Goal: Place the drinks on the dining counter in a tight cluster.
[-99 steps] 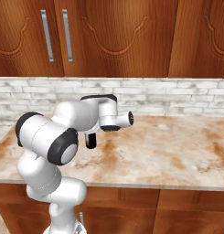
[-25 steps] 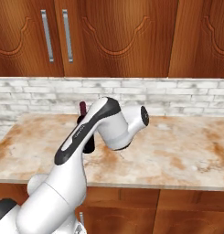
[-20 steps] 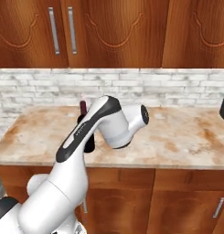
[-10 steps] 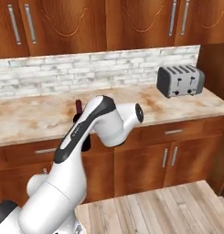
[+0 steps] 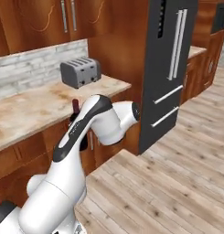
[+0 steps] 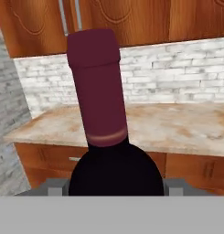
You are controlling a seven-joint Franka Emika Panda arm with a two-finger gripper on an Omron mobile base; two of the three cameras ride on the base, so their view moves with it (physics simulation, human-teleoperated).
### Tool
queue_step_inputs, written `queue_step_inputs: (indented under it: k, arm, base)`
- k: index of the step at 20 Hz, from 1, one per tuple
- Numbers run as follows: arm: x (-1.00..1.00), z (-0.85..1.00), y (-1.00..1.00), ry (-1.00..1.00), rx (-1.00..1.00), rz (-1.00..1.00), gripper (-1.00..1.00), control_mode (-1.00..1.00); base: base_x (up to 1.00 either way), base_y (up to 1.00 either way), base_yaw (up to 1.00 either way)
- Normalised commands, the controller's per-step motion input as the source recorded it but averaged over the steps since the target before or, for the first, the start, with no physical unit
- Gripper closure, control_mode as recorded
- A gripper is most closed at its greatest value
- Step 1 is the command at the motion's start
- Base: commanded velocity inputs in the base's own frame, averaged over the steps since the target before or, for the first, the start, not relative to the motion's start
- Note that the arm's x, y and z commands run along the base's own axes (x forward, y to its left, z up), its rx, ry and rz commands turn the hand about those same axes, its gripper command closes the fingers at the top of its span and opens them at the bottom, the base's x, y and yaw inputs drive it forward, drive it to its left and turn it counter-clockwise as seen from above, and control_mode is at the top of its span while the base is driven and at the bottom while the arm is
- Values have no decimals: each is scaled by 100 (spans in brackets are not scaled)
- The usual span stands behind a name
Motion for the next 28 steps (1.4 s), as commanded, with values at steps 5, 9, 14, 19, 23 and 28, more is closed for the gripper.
queue_step_inputs:
  k: [5,9,14,19,23,28]
  arm:
    - [0,0,0,0,0,0,100,100]
    - [0,0,0,0,0,0,100,100]
    - [0,0,0,0,0,0,100,100]
    - [0,0,0,0,0,0,100,100]
    - [0,0,0,0,0,0,100,100]
    - [0,0,0,0,0,0,100,100]
  base:
    - [0,0,-96]
    - [1,0,-93]
    - [80,12,-48]
    - [100,2,-3]
    - [100,-19,4]
    - [100,-53,16]
